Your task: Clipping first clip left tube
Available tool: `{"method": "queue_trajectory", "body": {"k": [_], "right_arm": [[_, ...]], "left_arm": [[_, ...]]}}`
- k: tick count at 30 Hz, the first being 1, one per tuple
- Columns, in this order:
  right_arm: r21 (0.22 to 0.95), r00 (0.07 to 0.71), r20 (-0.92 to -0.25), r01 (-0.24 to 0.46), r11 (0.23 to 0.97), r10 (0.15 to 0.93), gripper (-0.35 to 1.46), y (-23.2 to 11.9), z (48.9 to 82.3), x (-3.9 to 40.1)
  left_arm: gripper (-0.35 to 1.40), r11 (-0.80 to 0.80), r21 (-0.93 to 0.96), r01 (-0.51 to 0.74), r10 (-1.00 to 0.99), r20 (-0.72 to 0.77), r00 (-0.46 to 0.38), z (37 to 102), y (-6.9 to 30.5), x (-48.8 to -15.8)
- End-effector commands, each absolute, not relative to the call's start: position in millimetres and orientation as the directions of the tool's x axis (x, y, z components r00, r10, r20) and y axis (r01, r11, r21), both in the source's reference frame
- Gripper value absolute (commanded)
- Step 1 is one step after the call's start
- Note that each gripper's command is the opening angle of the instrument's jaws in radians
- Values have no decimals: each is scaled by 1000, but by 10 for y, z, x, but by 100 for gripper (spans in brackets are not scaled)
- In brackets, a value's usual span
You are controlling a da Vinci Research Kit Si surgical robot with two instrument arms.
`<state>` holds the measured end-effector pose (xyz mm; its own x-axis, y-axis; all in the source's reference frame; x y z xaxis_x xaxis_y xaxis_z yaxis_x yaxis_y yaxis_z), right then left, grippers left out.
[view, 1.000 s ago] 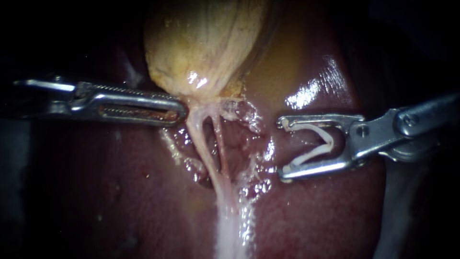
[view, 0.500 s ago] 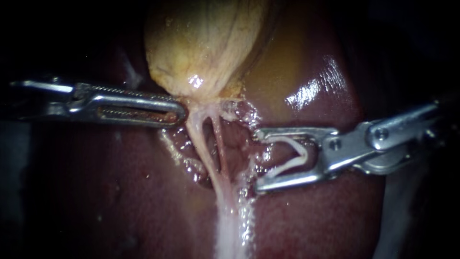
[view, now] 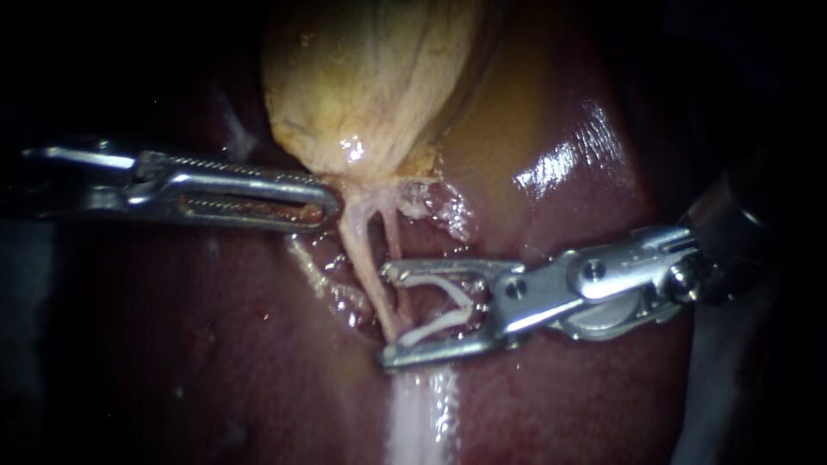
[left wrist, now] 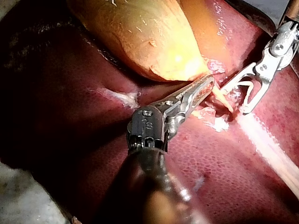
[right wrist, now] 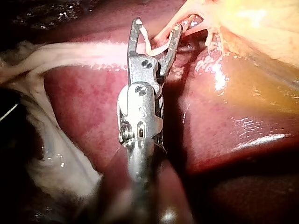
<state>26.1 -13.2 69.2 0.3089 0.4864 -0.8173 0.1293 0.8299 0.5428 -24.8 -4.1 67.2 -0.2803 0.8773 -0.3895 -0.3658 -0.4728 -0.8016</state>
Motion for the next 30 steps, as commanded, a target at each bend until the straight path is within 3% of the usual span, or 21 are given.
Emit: {"method": "queue_trajectory", "body": {"k": [1,30], "right_arm": [[542,312,-817,128,831,485,50,-133,694,263],[637,362,-752,183,749,551,49,-172,732,297]], "left_arm": [[-35,-472,-802,-367,878,-389,-280,672,-41,-248],[-35,-476,-799,-368,876,-393,-280,669,-42,-254]]}}
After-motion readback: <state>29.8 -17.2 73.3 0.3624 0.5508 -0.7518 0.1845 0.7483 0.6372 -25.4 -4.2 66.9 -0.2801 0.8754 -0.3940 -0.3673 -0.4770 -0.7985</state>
